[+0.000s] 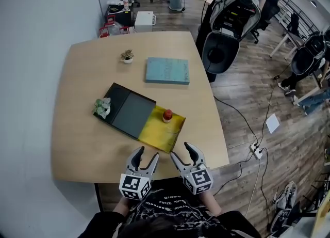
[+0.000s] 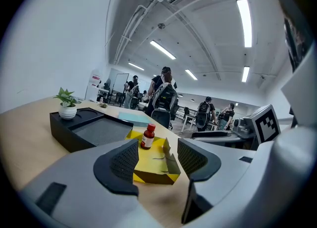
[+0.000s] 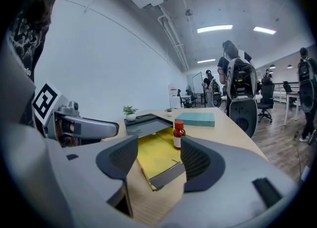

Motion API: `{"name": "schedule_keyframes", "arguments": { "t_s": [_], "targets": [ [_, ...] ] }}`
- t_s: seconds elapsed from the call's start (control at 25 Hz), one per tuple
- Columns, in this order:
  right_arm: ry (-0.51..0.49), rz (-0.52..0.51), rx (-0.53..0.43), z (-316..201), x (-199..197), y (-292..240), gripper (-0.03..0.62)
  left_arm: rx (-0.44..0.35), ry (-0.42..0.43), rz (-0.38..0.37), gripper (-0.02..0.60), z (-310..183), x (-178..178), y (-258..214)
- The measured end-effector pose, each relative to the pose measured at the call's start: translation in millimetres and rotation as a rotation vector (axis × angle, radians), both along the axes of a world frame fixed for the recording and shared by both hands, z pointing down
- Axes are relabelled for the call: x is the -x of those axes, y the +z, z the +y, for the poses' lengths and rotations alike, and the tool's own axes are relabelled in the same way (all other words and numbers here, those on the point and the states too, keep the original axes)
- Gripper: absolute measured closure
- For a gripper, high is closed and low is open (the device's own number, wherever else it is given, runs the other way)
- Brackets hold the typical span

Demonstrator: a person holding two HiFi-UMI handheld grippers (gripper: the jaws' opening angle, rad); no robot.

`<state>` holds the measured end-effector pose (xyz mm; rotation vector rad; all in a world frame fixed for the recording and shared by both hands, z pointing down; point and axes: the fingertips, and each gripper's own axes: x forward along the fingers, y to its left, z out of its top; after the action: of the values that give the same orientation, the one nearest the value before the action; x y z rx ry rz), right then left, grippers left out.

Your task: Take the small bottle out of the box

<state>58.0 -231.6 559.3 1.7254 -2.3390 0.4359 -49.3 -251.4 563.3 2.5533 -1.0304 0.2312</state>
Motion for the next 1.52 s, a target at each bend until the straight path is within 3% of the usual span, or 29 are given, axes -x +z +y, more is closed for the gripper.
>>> {"name": "schedule_keyframes", "arguments": {
  "t_s": [0.48, 0.8, 1.16, 1.52],
  "targets": [
    [-0.013, 0.003, -0.013, -29.4, -22.2, -16.6, 0.315, -0.006, -0.053, -0.02, 0.33, -14.2, -6.2, -9.8],
    [-0.003, -0.035, -0.087, -63.3, -38.4, -46.0, 0.315, -0.005, -0.095, -0.027, 0.33, -21.2, -1.4, -10.6],
    [-0.082, 0.022, -0.108, -110.2, -46.3, -56.6, 0.315, -0.007, -0.128, -0.052, 0.33, -28.4, -0.1, -8.0],
    [-0.204, 0.059, -0.066, -146.0, -28.0, -39.1, 0.315, 0.005, -0.154, -0.078, 0.33, -30.9, 1.0, -3.9]
  ]
}}
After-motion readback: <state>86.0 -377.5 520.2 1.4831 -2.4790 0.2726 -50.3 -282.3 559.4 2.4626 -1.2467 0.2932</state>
